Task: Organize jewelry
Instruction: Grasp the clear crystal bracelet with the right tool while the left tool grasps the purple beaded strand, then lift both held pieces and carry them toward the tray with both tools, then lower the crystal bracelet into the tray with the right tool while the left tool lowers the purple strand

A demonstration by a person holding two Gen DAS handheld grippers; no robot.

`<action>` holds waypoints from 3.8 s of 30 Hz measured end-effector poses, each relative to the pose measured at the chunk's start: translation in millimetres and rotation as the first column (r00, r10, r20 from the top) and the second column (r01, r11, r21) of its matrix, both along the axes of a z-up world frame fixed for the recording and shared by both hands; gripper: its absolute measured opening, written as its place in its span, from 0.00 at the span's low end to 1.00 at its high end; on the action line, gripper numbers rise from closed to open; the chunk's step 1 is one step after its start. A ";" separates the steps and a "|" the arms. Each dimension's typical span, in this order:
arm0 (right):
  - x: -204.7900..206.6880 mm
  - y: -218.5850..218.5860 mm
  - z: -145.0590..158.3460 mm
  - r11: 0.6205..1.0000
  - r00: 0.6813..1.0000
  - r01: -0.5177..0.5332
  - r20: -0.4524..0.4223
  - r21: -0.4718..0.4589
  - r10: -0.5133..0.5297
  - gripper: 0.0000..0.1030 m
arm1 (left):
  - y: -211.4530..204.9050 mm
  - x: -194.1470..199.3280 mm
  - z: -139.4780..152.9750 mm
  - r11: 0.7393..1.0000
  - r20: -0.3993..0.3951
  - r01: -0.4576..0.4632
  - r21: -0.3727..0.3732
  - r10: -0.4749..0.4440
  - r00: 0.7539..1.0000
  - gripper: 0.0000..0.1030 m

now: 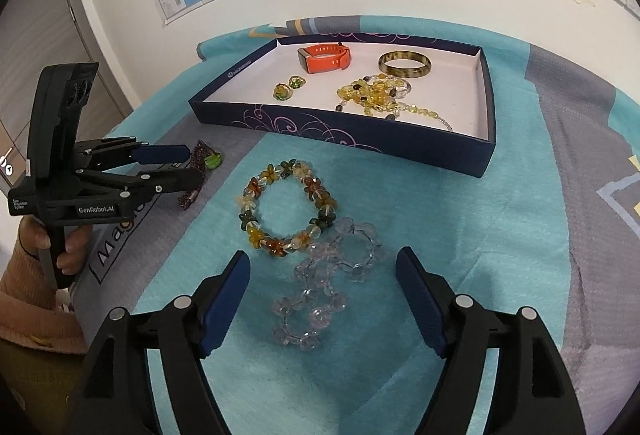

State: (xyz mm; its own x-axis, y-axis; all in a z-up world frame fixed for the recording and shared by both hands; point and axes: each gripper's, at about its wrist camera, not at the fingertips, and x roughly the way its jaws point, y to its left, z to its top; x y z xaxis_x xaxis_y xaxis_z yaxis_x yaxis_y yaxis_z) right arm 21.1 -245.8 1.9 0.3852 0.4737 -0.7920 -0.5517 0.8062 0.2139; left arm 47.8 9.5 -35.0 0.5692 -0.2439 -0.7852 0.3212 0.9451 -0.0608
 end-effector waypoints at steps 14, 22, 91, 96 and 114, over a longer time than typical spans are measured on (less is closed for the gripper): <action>-1.7 0.6 -0.2 1.000 1.000 0.014 0.013 -0.023 -0.014 0.69 | 12.7 -16.9 3.3 1.000 -0.028 -0.027 -0.012 0.026 0.999 0.07; -1.8 1.3 -0.5 0.995 0.998 0.042 0.041 -0.088 -0.038 0.48 | 13.6 -22.0 3.7 0.999 -0.010 -0.032 -0.009 0.032 0.999 0.36; 74.1 -18.7 67.4 0.954 0.996 0.075 0.034 0.289 -0.088 0.13 | 7.2 32.9 69.6 0.988 0.132 -0.005 -0.156 0.026 0.991 0.07; 80.5 -15.1 67.7 0.957 0.996 0.069 0.035 0.283 -0.082 0.13 | 6.9 40.6 69.9 0.988 0.131 -0.009 -0.152 0.029 0.991 0.07; 106.8 -1.8 61.0 0.963 0.996 0.078 0.020 0.258 -0.086 0.13 | 1.8 67.3 60.2 0.992 0.114 -0.006 -0.127 0.020 0.993 0.07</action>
State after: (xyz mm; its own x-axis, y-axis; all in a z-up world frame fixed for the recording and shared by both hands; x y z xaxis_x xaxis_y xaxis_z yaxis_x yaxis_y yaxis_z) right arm 127.9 -247.7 62.8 0.4531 0.6255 -0.6352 -0.4953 0.7691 0.4039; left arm 115.1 11.3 25.2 0.6577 -0.3291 -0.6776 0.3208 0.9362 -0.1434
